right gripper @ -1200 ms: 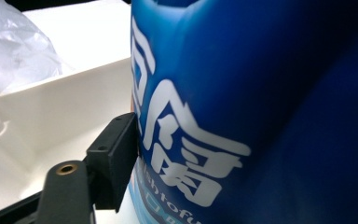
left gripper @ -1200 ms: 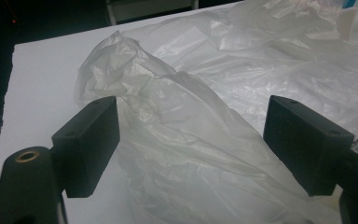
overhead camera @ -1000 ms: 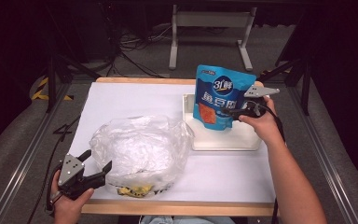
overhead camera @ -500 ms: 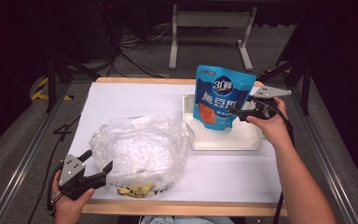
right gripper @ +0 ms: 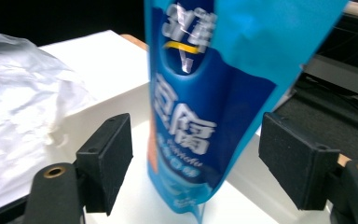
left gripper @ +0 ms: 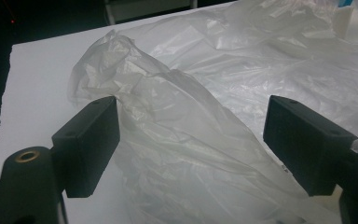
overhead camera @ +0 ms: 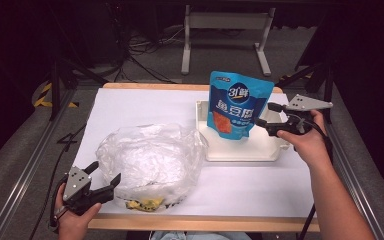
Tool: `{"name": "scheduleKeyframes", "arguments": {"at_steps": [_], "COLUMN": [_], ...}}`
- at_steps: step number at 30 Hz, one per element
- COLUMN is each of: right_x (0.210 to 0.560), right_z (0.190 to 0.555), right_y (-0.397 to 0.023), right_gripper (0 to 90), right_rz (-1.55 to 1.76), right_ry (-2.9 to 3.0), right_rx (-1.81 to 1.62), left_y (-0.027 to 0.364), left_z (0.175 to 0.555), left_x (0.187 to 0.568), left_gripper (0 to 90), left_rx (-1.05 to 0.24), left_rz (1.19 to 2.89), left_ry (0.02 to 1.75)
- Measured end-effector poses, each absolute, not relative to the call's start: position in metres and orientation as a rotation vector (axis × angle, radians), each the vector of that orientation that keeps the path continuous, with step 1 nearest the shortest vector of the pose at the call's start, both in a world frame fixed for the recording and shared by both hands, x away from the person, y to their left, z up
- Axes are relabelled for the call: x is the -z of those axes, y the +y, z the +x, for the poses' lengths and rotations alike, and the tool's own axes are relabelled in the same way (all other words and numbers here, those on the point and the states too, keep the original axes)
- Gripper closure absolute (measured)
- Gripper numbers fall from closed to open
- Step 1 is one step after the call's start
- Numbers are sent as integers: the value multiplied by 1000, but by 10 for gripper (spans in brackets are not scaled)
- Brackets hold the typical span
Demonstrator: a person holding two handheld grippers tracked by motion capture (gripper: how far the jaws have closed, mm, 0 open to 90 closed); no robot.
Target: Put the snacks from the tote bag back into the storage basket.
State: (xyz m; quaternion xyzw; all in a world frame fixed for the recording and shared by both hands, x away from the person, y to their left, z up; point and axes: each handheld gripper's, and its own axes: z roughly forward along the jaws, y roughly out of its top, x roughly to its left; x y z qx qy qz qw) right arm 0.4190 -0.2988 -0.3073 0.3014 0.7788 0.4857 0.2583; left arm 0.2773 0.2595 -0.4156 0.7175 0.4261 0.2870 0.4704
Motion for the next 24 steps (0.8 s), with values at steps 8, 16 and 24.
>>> {"name": "scheduleKeyframes", "arguments": {"at_steps": [8,16,24], "right_x": [298,295,303], "right_z": [390,364,344], "right_y": [-301,-298,-293], "right_gripper": [267,266,252], "right_rz": [789,740,706], "right_ry": [2141,2172,2240], "right_rx": [-1334,-1380,-1357], "left_y": [258,256,256], "left_z": [276,276,275], "left_x": [415,415,414], "left_gripper": [195,196,195], "left_rx": [-704,-699,-696], "left_rz": [1761,1763,1767], "left_ry": [1039,1034,1025]}}
